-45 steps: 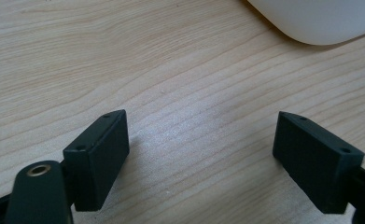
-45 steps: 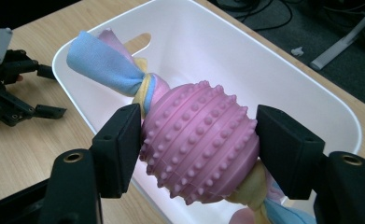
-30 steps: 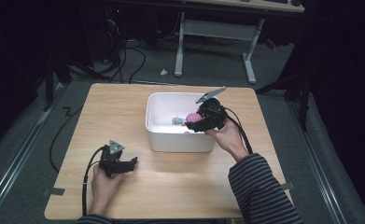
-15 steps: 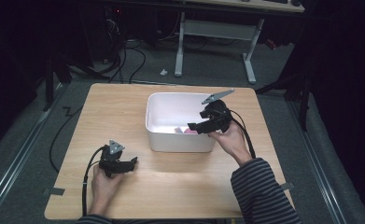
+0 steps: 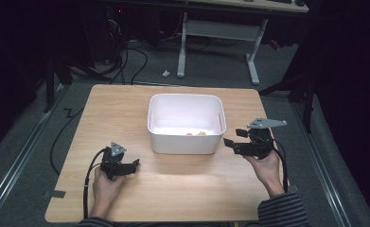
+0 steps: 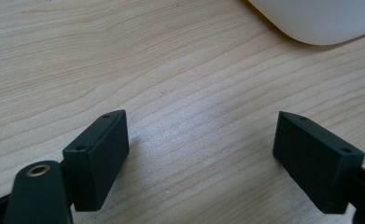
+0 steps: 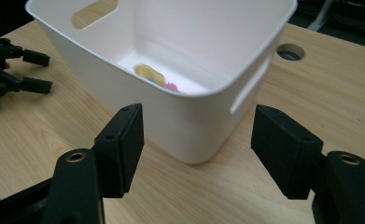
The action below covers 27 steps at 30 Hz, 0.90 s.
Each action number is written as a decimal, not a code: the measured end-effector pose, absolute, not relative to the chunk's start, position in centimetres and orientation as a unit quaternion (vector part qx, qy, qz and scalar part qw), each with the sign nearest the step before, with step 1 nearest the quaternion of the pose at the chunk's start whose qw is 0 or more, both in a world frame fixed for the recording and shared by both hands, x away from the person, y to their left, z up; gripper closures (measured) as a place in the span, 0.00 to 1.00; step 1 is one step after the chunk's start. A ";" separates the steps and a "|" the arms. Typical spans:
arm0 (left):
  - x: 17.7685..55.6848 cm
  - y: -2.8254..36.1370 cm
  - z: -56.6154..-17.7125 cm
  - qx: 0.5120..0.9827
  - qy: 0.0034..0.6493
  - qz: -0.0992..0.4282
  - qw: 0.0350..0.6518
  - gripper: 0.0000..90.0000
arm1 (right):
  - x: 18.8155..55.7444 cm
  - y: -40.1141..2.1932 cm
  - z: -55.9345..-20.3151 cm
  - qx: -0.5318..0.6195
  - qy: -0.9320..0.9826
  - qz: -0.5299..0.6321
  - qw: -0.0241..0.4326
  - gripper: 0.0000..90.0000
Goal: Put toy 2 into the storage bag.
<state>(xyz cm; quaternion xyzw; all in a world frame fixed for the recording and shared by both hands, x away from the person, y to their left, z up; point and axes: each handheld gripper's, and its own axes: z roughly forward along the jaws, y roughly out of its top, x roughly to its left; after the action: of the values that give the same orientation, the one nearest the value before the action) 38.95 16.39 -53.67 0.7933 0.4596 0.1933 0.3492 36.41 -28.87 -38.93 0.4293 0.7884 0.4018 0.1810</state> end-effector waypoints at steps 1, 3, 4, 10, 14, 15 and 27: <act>38.9 16.4 -53.7 0.793 0.460 0.193 0.350 0.21 | 36.2 -29.4 -39.4 0.438 0.784 0.401 0.180 0.39; 38.9 16.4 -53.7 0.793 0.460 0.193 0.350 0.21 | 35.9 -30.2 -40.1 0.448 0.778 0.402 0.180 0.39; 38.9 16.4 -53.7 0.793 0.460 0.193 0.350 0.21 | 35.8 -30.7 -40.6 0.455 0.773 0.404 0.178 0.39; 38.9 16.4 -53.7 0.793 0.460 0.194 0.350 0.21 | 35.2 -32.2 -42.8 0.483 0.757 0.404 0.174 0.39; 38.9 16.4 -53.7 0.793 0.460 0.194 0.349 0.21 | 34.8 -32.7 -43.7 0.491 0.752 0.403 0.176 0.39; 38.9 16.4 -53.7 0.793 0.460 0.194 0.349 0.21 | 34.8 -32.8 -44.0 0.493 0.750 0.403 0.177 0.40; 38.9 16.4 -53.7 0.793 0.460 0.194 0.349 0.21 | 35.0 -33.7 -50.2 0.529 0.749 0.348 0.198 0.40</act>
<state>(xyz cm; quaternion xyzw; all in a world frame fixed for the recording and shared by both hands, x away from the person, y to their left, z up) 38.94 16.39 -53.67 0.7933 0.4595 0.1937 0.3492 35.03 -33.69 -50.20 0.5290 0.7485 0.3477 0.1977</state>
